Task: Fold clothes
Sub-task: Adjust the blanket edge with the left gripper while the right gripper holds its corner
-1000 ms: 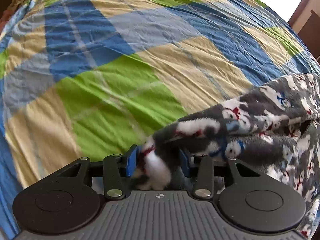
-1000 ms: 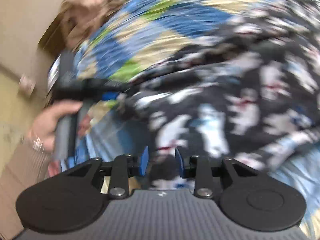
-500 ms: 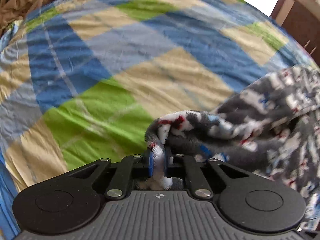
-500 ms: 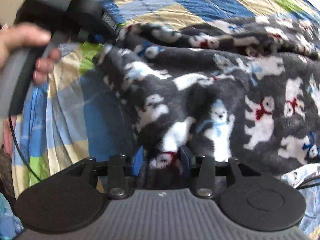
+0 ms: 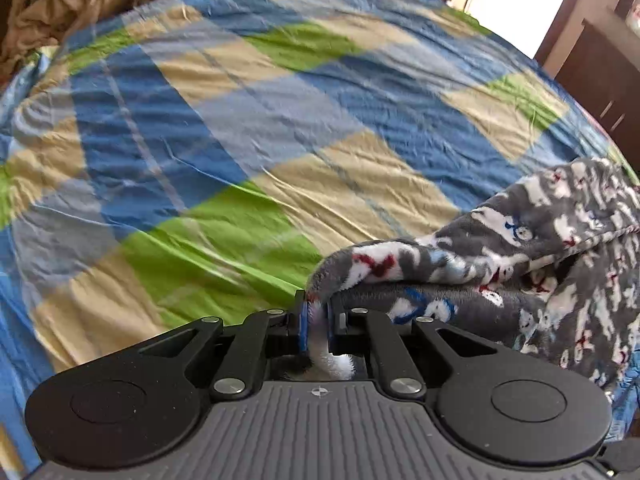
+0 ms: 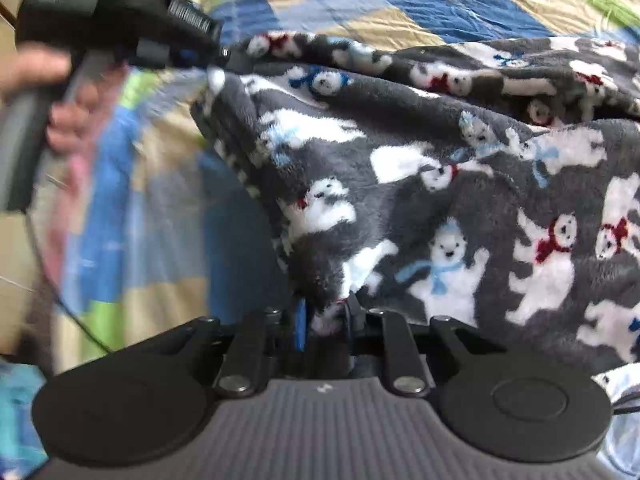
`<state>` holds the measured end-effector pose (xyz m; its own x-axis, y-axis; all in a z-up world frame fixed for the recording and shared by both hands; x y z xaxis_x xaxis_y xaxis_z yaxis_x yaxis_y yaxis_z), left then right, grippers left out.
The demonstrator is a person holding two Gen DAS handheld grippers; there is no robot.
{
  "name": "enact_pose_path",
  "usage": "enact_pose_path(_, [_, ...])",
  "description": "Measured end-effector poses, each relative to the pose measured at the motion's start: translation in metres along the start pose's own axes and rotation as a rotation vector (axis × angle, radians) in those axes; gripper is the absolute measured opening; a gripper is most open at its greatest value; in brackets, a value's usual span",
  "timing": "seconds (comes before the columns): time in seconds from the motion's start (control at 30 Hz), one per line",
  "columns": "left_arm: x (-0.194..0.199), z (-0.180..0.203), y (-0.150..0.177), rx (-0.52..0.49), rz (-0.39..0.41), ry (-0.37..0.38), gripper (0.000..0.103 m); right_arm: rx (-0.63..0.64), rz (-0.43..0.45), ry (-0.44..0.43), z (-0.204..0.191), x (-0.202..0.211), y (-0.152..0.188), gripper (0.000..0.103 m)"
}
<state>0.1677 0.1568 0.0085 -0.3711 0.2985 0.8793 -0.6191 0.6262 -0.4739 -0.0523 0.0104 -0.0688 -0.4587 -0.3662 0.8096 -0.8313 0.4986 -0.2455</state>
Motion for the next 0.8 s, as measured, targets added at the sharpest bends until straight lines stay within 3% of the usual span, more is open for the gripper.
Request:
enact_pose_path(0.17, [0.009,-0.009,0.01,-0.026,-0.046,-0.057,0.011,0.004,-0.034,-0.056,-0.021,0.003,0.01,0.021])
enact_pose_path(0.3, [-0.004,-0.024,0.026,-0.021,-0.13,-0.11,0.011,0.034,-0.056,-0.078,-0.048,-0.015,0.024,0.021])
enact_pose_path(0.4, [-0.028,-0.031,0.038,0.009,-0.185,-0.111,0.02,0.011,-0.069,-0.045,-0.046,-0.032,0.029,0.029])
enact_pose_path(0.47, [-0.031,-0.032,0.043,0.026,-0.184,-0.144,0.044,-0.023,-0.083,-0.027,-0.04,-0.042,0.031,0.036])
enact_pose_path(0.5, [-0.031,-0.032,0.045,0.034,-0.178,-0.156,0.047,-0.023,-0.088,-0.034,-0.037,-0.043,0.031,0.041])
enact_pose_path(0.7, [-0.007,-0.028,0.048,0.074,-0.107,-0.139,0.046,-0.044,-0.042,-0.058,-0.024,-0.017,0.02,0.046])
enact_pose_path(0.8, [0.009,-0.017,0.048,0.08,-0.068,-0.073,0.045,-0.065,0.006,-0.065,-0.008,-0.003,0.003,0.047])
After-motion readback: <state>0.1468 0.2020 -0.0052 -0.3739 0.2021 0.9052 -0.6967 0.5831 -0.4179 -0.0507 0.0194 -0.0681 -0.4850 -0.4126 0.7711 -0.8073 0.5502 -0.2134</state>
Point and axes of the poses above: each gripper's, at about its wrist camera, not at the fingertips, and x roughly against the way its jaws point, z to its right, y to its underside, the point moved 2 cm from there along -x, roughly the way its jaws point, and after that the axes turned 14 degrees about -x, right-handed, at the moved point
